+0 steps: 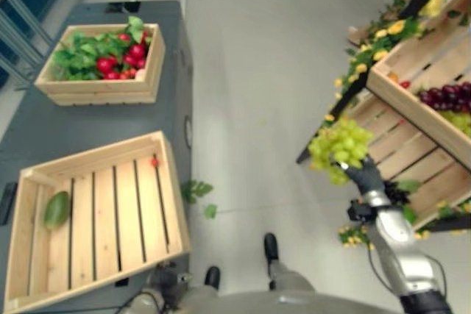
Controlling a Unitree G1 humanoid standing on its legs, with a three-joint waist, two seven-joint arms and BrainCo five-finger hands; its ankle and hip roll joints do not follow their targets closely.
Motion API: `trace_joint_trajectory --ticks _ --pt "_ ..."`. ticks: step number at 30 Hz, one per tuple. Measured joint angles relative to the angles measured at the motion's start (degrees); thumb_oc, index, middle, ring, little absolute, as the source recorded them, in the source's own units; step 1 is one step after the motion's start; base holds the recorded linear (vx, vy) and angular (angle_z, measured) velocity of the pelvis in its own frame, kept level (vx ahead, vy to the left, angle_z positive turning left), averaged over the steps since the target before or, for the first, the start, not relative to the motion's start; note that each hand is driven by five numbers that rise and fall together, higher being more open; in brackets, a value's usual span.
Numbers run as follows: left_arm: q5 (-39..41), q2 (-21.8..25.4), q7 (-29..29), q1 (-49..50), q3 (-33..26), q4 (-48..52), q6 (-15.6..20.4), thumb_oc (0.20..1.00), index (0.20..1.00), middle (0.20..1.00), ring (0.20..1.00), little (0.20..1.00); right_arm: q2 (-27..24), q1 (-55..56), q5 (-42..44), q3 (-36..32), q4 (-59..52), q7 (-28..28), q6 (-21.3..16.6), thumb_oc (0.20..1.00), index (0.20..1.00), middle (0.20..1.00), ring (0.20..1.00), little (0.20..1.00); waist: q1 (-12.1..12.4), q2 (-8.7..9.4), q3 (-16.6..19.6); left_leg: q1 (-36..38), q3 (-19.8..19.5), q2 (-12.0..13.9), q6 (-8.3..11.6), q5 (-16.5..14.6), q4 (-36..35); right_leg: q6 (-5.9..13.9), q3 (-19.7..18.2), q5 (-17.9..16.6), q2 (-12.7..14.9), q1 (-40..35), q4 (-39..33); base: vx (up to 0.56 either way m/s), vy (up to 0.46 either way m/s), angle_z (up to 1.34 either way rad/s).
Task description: Pick up the fruits from the basket on one side to the basket on the other side
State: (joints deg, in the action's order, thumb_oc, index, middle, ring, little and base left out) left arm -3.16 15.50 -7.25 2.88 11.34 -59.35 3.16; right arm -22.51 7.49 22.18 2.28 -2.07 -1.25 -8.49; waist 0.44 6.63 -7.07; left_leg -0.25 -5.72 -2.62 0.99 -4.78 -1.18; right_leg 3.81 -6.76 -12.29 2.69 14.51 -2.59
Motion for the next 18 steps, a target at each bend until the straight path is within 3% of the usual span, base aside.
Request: trace_joint_trajectory --ticks 1,2,3,4,5,6,7,9,10,13,18 --pt "-0.56 1.14 0.04 0.01 0.85 1.33 -0.01 1.000 1.000 1.000 1.000 1.000 0.36 -1.09 0.00 0.71 0.06 0.07 -0.08 0.200 0.200 0.200 0.200 0.200 0.45 1.50 -0.27 -0.41 1.02 -0.30 -0.57 -1.35 1.68 1.40 0.01 -0.44 -0.37 1.35 1.40 0.04 0.025 -0.67" --pt "-0.54 1.87 0.10 0.74 0.90 3.08 0.08 1.000 1.000 1.000 1.000 1.000 1.13 -0.57 0.00 0.43 0.14 0.05 -0.36 0.200 0.200 0.200 0.200 0.200 0.00 2.41 0.17 -1.69 0.80 -0.14 -1.15 -2.00 3.18 5.81 0.11 1.65 0.33 1.41 0.77 0.03 0.009 -0.34" --pt "-0.53 2.09 0.24 1.33 0.87 5.47 0.13 1.000 1.000 1.000 1.000 1.000 1.57 0.32 0.00 0.01 0.17 -0.05 -0.43 0.200 0.200 0.200 0.200 0.200 -1.02 2.26 0.17 -2.50 0.50 0.46 -1.27 -1.98 3.91 7.03 1.39 4.79 0.12 1.23 0.66 0.02 -0.061 0.07" --pt "-0.53 2.26 0.20 2.10 0.88 8.90 1.06 1.000 1.000 1.000 1.000 1.000 1.63 1.22 -0.02 0.02 0.55 -0.16 -0.28 0.200 0.200 0.200 0.200 0.200 -0.81 1.15 -0.33 -2.75 0.55 2.61 -1.23 -1.62 3.72 5.79 4.73 8.44 -1.44 2.24 5.10 0.01 -0.054 0.07" --pt "-0.38 2.92 0.26 2.59 0.85 9.93 1.36 1.000 1.000 1.000 1.000 1.000 1.95 1.35 -0.07 0.19 0.99 -0.02 -0.20 0.200 0.200 0.200 0.200 0.200 -0.85 0.47 -0.35 -2.21 1.36 4.58 -0.10 -0.42 3.63 5.33 5.52 8.90 -1.87 2.80 8.48 0.05 -0.095 0.08" --pt "-0.35 3.48 0.49 3.57 0.90 13.30 1.92 1.000 1.000 1.000 1.000 1.000 2.14 2.08 -0.05 -0.21 0.96 -0.13 -0.33 0.200 0.200 0.200 0.200 0.200 -0.81 -0.02 0.05 -2.10 3.79 6.30 0.79 0.55 1.72 3.72 10.61 10.01 -2.01 1.10 10.27 0.05 -0.040 0.03" --pt "-0.26 4.00 0.60 3.99 0.92 13.81 2.32 1.000 1.000 1.000 1.000 1.000 2.22 1.87 -0.08 -0.23 1.06 -0.11 -0.33 0.200 0.200 0.200 0.200 0.200 -0.16 0.28 0.11 -1.99 4.03 6.20 1.12 0.78 1.57 4.02 10.10 8.28 -0.73 0.58 9.99 0.11 0.007 -0.15" --pt "0.68 4.70 0.96 5.24 0.88 15.49 2.35 1.000 1.000 1.000 1.000 1.000 2.43 -0.02 -0.13 -0.32 1.55 -0.12 -0.38 0.200 0.200 0.200 0.200 0.200 0.64 1.13 0.57 -2.10 4.46 3.59 1.16 0.82 0.95 0.25 8.05 8.37 0.95 -1.84 5.33 0.05 0.071 -0.22" --pt "1.51 4.22 1.37 5.56 0.92 15.71 2.35 1.000 1.000 1.000 1.000 1.000 2.28 -1.47 -0.14 -1.13 1.88 -0.41 -0.38 0.200 0.200 0.200 0.200 0.200 0.35 -1.05 -0.66 -2.08 3.65 3.18 0.94 1.01 1.13 -0.80 7.99 7.66 1.25 -2.85 4.00 -0.02 0.003 0.05" --pt "2.44 3.19 1.66 7.30 0.72 19.04 2.37 1.000 1.000 1.000 1.000 1.000 1.26 -1.36 -0.18 -1.90 2.30 -0.64 -0.15 0.200 0.200 0.200 0.200 0.200 0.46 -4.45 -1.72 -1.29 3.65 2.53 0.76 1.15 0.56 -0.54 7.85 5.96 1.18 -4.63 0.70 0.03 -0.048 -0.05" --pt "6.84 1.61 3.44 10.21 -1.82 22.36 2.67 1.000 1.000 1.000 1.000 1.000 1.18 0.28 -0.25 -3.75 2.42 -0.39 -0.13 0.200 0.200 0.200 0.200 0.200 0.45 -5.17 -1.72 2.37 3.59 2.92 0.94 2.63 -2.99 -0.50 7.78 4.59 0.76 -8.14 -2.69 0.04 -0.040 -0.02"
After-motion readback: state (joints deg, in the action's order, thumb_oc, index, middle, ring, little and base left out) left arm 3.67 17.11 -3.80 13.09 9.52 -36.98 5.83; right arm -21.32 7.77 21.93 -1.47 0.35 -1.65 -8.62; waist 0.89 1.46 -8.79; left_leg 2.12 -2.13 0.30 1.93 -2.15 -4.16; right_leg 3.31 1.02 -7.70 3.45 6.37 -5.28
